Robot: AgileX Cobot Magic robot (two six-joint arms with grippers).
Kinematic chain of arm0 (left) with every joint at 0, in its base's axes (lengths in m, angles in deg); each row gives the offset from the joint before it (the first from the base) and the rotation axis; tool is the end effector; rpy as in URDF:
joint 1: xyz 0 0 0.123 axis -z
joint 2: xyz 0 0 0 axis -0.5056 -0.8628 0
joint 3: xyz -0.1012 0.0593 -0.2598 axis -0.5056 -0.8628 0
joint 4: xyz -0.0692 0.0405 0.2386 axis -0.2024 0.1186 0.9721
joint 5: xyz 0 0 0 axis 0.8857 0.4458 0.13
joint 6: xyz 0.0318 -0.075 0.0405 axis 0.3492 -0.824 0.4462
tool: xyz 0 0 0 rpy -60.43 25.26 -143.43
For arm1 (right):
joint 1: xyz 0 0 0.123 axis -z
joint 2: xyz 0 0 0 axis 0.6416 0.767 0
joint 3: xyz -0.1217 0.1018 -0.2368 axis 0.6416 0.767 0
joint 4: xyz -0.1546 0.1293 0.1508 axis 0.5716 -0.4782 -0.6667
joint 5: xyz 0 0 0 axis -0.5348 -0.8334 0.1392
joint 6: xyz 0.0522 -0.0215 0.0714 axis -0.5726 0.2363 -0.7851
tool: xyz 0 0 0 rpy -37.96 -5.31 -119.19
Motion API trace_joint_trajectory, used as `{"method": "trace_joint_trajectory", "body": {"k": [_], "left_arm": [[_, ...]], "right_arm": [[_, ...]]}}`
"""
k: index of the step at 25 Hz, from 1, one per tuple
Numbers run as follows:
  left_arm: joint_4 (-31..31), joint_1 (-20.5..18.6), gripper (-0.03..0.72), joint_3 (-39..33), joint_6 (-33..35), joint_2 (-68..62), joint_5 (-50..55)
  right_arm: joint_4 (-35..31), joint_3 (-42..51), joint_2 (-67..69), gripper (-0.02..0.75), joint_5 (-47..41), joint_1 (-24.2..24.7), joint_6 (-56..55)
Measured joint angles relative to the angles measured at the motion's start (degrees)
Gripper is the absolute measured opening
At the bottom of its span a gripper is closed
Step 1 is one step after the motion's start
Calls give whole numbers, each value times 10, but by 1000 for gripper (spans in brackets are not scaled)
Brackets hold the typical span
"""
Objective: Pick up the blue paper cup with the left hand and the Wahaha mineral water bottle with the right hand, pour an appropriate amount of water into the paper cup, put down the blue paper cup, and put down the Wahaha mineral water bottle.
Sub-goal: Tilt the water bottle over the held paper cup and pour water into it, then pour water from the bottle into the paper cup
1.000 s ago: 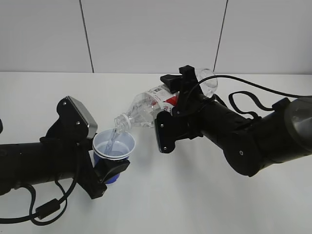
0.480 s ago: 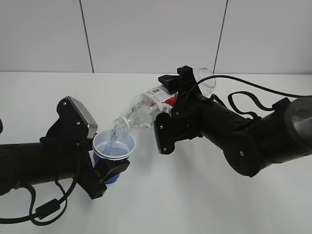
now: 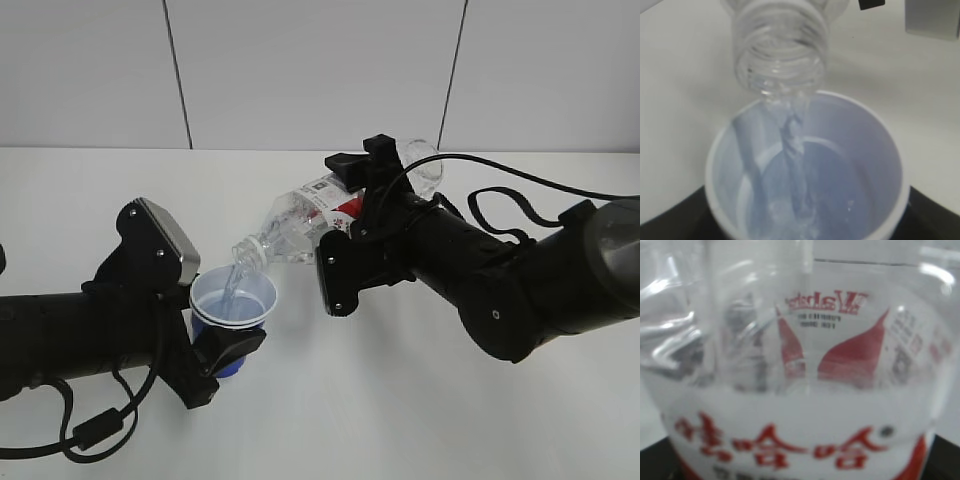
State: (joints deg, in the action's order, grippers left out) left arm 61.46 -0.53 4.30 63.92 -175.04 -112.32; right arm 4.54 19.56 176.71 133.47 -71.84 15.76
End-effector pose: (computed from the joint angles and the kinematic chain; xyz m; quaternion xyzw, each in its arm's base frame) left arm 0.2344 -0.1644 0.1220 0.4066 0.7709 -0.1800 0.4560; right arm 0.3309 0.1976 0.1514 -0.6802 0.3522 -0.3725 0.5240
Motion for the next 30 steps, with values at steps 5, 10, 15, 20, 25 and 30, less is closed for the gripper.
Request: {"method": "trace_joint_trajectory", "body": {"k": [5,10,15,20,25,30], "left_arm": [[-9,0,524,0,0,0,-1],[-25,0,524,0,0,0,-18],[-52,0,524,0,0,0,-39],[-115,0,524,0,0,0,-64],[-181,-1,524,0,0,-2,-97],[-223,-27,524,0,0,-26,-138]], "right_arm": [[0,0,0,513,0,0,-69],[24,0,0,513,0,0,-191],[48,0,0,513,0,0,-312],[54,0,0,513,0,0,-460],[55,0,0,513,0,0,-589],[55,0,0,513,0,0,-672]]}}
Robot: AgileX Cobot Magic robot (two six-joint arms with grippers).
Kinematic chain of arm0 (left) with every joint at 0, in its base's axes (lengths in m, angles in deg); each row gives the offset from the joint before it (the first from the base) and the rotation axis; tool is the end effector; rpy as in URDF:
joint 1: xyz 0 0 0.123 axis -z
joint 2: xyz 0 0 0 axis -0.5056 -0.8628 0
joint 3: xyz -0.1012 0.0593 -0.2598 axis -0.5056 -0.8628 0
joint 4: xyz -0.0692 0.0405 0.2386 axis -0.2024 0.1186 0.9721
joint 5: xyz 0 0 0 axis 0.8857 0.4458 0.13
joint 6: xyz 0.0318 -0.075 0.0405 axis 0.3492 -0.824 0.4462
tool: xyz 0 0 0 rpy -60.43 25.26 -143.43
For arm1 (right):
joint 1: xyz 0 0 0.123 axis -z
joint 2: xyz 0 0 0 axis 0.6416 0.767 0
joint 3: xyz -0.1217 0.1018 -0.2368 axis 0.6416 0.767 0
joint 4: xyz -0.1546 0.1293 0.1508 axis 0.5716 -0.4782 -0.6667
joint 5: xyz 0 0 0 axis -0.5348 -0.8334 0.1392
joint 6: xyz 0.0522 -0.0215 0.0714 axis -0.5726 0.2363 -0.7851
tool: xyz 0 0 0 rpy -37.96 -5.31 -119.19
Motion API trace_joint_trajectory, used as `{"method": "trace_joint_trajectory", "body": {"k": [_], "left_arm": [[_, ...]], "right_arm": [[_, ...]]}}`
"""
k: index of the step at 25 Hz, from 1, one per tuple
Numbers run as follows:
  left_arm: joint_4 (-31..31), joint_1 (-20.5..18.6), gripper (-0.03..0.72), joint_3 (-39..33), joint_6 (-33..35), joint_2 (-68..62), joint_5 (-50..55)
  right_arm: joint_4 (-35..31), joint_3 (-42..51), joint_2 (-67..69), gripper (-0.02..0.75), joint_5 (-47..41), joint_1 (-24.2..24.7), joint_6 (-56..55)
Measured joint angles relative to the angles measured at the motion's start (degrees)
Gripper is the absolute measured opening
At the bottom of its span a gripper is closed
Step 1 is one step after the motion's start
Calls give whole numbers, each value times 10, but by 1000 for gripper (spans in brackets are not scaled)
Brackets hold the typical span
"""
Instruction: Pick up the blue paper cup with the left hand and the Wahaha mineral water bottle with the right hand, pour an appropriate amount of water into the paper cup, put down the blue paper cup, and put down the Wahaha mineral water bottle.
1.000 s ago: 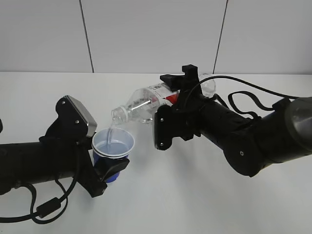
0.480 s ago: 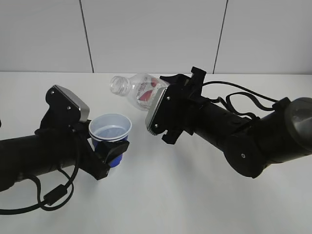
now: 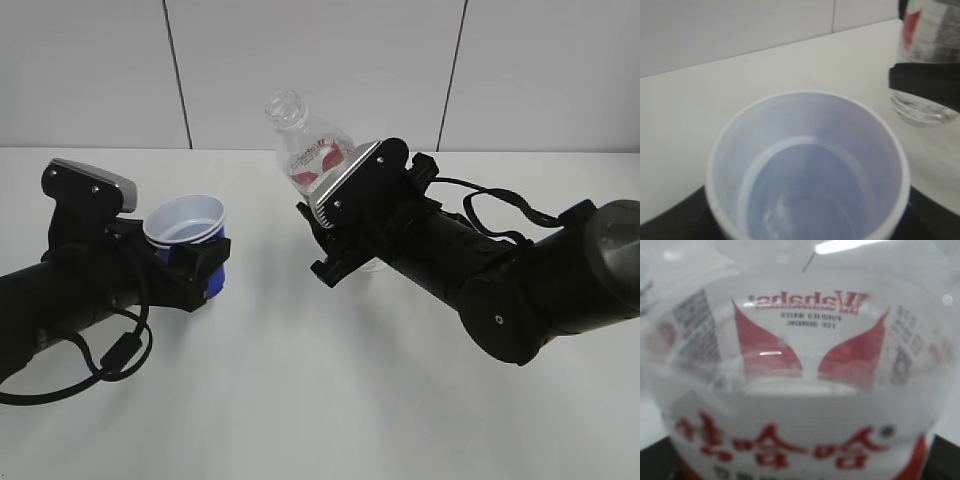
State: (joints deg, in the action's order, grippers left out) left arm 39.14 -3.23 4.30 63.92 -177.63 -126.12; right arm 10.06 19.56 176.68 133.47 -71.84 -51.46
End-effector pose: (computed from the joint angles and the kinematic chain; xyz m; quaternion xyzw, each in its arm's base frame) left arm 0.2637 -0.1429 0.1310 0.1941 0.7871 -0.1791 0.5574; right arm 0.3278 0.2033 0.1518 -0.4120 0.6446 -0.0133 0.6439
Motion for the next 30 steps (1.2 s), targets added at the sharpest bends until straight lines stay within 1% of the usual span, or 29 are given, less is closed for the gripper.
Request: {"method": "trace_joint_trajectory", "body": {"k": [4,9,13,17,23,27,30], "left_arm": [[-17,-34,524,1,2,-30,-42],[-19,-83,524,27,4,-79,-58],[-19,-103,524,64,16,-116,-60],[-19,-112,524,101,28,-153,-60],[-19,-112,524,142,39,-198,-60],[-19,-112,524,156,47,-216,-75],[-19,-112,552,156,49,-227,-101]], "right_arm": [[0,0,0,513,0,0,-55],[1,0,0,513,0,0,-89],[3,0,0,513,0,0,-95],[3,0,0,513,0,0,-98],[7,0,0,513,0,0,-98],[7,0,0,513,0,0,-100],[3,0,0,513,0,0,-100]]}}
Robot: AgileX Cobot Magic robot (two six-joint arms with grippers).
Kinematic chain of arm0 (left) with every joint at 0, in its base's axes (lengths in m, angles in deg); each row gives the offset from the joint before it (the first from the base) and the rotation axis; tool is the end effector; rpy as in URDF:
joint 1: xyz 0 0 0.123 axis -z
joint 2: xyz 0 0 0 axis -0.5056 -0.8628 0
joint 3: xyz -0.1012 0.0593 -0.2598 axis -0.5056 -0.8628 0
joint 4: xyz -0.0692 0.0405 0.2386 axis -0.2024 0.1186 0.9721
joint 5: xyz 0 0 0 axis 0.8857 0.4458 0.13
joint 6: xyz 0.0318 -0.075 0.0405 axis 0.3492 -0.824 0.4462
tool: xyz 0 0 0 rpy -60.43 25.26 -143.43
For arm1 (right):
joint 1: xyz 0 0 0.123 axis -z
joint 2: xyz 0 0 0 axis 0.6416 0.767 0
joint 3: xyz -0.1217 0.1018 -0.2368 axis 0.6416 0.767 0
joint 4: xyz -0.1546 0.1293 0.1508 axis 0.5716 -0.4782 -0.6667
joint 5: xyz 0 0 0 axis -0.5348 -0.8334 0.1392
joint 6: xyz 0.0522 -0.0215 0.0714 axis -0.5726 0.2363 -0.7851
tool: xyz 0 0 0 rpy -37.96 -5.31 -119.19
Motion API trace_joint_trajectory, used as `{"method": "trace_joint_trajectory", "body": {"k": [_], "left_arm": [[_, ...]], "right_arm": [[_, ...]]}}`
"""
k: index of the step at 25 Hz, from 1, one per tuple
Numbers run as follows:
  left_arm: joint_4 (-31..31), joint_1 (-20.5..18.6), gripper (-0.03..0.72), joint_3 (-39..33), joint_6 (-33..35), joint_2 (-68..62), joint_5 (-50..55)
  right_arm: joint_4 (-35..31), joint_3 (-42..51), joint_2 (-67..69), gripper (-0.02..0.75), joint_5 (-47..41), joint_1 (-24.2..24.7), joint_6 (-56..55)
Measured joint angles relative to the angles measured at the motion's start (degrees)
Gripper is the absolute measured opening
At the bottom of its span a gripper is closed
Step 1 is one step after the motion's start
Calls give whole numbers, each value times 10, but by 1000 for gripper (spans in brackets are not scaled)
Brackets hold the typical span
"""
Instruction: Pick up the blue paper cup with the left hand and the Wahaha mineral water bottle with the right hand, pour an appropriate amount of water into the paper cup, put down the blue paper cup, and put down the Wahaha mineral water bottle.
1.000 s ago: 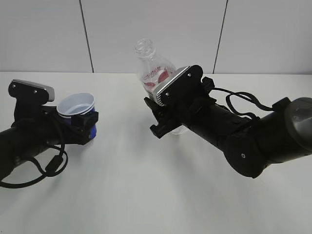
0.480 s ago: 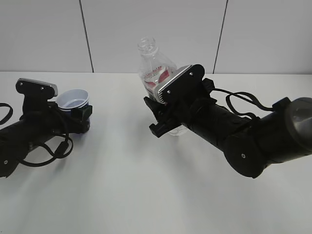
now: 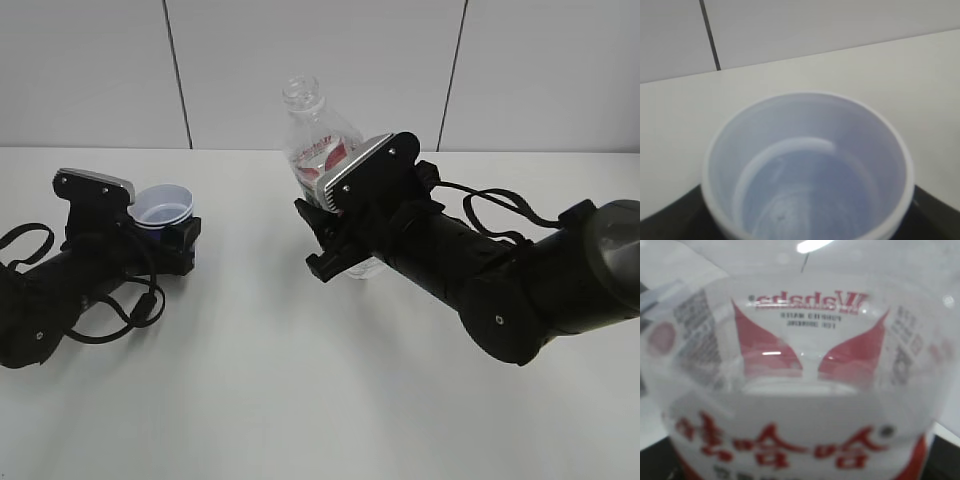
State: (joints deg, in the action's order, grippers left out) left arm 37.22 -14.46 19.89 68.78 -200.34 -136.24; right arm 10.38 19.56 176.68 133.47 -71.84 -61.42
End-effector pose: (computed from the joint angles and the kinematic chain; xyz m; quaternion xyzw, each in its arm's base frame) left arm 0.3508 -0.1052 0.0625 0.1306 0.7840 -0.1024 0.5981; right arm 0.3276 0.2036 0.1518 -0.3569 0.6767 0.0430 0.6426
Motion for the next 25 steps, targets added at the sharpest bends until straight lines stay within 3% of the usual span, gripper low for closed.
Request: {"method": "trace_joint_trajectory", "body": {"k": [4,11,18,25], "left_arm": [[-2,0,610,2,0,-9,-11],[-7,6,622,-7,0,-9,42],[-43,17,622,-100,0,54,36],[-70,22,620,-219,-1,177,32]], "right_arm": [[4,0,0,513,0,0,0],[-11,0,0,513,1,0,-1],[-69,0,0,513,5,2,-4],[-85,-40,59,513,10,53,-83]]}}
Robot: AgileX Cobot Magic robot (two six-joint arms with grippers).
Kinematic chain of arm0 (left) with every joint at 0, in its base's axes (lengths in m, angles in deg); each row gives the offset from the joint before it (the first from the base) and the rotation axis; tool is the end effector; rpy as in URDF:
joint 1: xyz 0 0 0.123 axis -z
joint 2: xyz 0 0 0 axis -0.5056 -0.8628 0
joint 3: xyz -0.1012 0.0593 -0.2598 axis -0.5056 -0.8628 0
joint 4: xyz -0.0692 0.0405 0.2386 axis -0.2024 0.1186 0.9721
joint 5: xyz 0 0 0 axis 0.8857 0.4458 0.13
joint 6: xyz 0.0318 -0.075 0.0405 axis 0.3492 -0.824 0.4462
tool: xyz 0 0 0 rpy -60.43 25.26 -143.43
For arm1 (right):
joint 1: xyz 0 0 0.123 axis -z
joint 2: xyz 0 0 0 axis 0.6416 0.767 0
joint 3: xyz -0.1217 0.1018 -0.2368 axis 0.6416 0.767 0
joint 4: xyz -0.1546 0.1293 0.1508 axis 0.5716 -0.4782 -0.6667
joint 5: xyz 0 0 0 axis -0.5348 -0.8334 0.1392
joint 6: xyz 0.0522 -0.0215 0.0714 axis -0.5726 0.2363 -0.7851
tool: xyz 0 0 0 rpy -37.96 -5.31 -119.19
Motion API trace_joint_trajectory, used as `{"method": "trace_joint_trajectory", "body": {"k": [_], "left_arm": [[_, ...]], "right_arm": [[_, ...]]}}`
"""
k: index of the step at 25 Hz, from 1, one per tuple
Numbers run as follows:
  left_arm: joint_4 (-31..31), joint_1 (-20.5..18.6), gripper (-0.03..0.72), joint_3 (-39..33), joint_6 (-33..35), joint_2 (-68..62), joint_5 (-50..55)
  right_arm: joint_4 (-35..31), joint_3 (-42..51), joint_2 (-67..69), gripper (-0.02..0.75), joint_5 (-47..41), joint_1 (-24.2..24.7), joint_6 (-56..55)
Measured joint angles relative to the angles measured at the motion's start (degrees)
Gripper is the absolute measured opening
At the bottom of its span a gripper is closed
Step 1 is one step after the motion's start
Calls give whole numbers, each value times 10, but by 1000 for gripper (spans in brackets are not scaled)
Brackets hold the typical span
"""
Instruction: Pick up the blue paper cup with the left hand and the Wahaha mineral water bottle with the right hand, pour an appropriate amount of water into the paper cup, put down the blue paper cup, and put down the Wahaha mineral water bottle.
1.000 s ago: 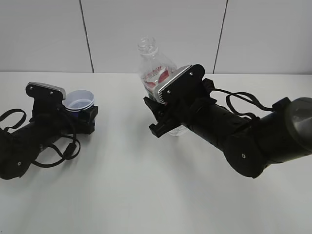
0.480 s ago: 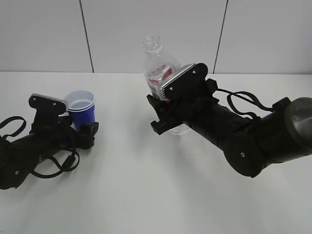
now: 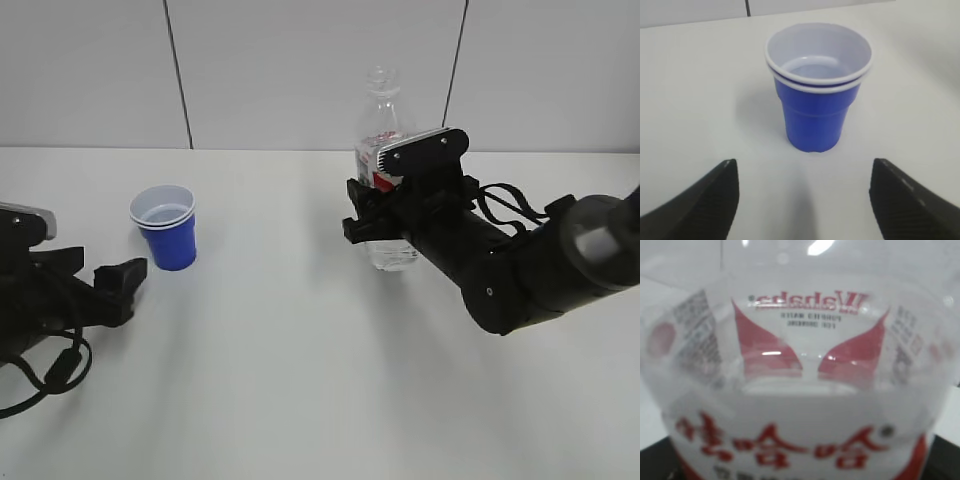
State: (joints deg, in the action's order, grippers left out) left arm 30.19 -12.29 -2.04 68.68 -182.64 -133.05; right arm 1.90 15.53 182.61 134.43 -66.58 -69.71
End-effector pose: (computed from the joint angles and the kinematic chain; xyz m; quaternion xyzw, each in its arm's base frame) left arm 0.2613 -0.0804 0.0976 0.0950 0.8270 -0.0803 0.5483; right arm 0.3645 0.1712 0.1288 -0.2077 0.7433 0.0469 0.6342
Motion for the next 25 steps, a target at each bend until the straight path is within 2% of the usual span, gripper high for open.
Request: {"method": "trace_joint_trajectory", "body": {"k": [3,9,14,19,25], "left_arm": [[-19,25,611,-16,-5,59,12],[-28,80,601,-18,-8,175,114],[-29,86,594,-22,-9,235,154],[-30,86,591,-22,-9,247,161],[-30,86,591,-22,-9,247,163]], "right_arm": [[-4,-27,33,513,2,16,-17],[-4,-69,77,513,8,24,-32],[-5,-80,90,533,19,24,-47],[-25,-80,91,631,21,24,-49],[-28,-80,91,650,8,24,-65]]}}
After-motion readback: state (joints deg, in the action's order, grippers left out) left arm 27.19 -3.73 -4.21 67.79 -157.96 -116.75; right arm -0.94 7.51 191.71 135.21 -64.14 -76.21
